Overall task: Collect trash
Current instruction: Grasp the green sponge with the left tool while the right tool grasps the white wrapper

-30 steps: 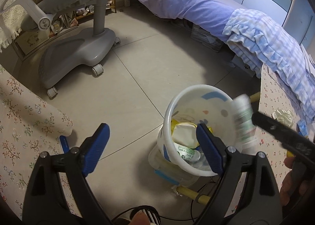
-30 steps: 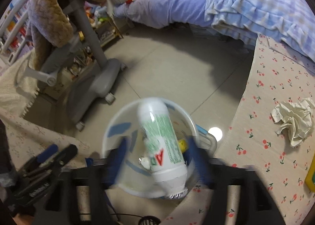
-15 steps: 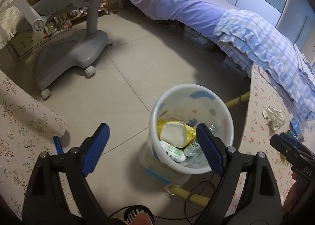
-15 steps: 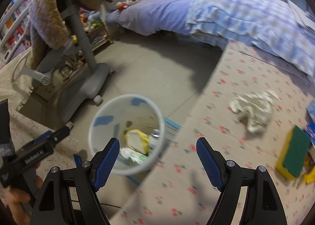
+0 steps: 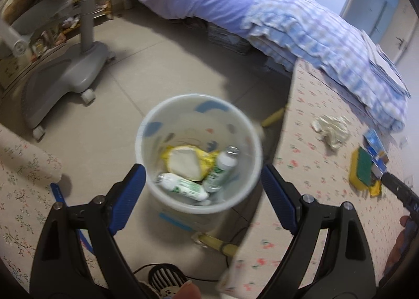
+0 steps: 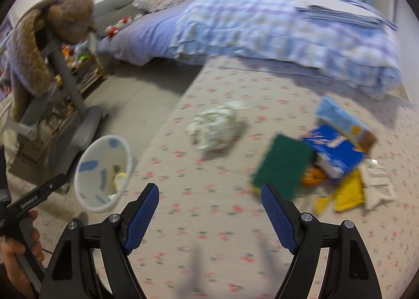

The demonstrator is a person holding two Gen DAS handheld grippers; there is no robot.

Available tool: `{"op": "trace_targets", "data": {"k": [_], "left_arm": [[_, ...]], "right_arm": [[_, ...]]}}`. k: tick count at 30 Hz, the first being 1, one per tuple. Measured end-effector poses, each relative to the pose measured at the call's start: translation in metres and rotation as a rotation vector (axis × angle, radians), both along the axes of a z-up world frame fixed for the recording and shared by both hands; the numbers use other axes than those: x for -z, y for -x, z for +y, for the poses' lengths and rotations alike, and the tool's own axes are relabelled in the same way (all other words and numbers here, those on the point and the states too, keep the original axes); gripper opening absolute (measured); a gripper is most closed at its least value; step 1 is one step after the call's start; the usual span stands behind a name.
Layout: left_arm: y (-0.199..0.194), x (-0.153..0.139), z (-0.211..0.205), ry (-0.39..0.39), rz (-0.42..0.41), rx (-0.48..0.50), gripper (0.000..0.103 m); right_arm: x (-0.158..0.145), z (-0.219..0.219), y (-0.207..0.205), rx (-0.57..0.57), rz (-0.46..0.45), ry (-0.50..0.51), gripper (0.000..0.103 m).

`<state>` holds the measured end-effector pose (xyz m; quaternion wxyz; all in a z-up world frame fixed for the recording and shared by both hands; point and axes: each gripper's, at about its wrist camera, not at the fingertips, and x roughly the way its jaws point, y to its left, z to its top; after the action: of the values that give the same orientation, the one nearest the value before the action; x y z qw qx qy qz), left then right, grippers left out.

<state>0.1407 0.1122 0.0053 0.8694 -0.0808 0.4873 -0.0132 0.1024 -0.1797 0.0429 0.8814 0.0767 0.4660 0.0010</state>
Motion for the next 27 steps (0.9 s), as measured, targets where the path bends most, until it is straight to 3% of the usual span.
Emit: {"op": "trace_targets", "data": {"k": [5, 15, 22, 27], "left_arm": [[-0.001, -0.006, -0.043, -0.025, -0.009, 0.085, 0.089], [-0.01, -0.003, -0.134, -0.084, 0.027, 0.296, 0.089], [-0.019, 0.008, -0.212, -0.032, 0.066, 0.441, 0.089], [-0.025, 0.024, -0.26, 0.026, 0.097, 0.515, 0.089]], "right_arm": [[-0.005, -0.054, 0.015, 0.095, -0.027, -0.008, 0.082], [-0.002, -0.162, 0.035, 0.276, 0.003, -0.014, 0.082], [0.023, -0.221, 0.036, 0.359, 0.095, -0.017, 0.082], [0.044, -0.236, 0.031, 0.342, 0.158, -0.029, 0.082]]}}
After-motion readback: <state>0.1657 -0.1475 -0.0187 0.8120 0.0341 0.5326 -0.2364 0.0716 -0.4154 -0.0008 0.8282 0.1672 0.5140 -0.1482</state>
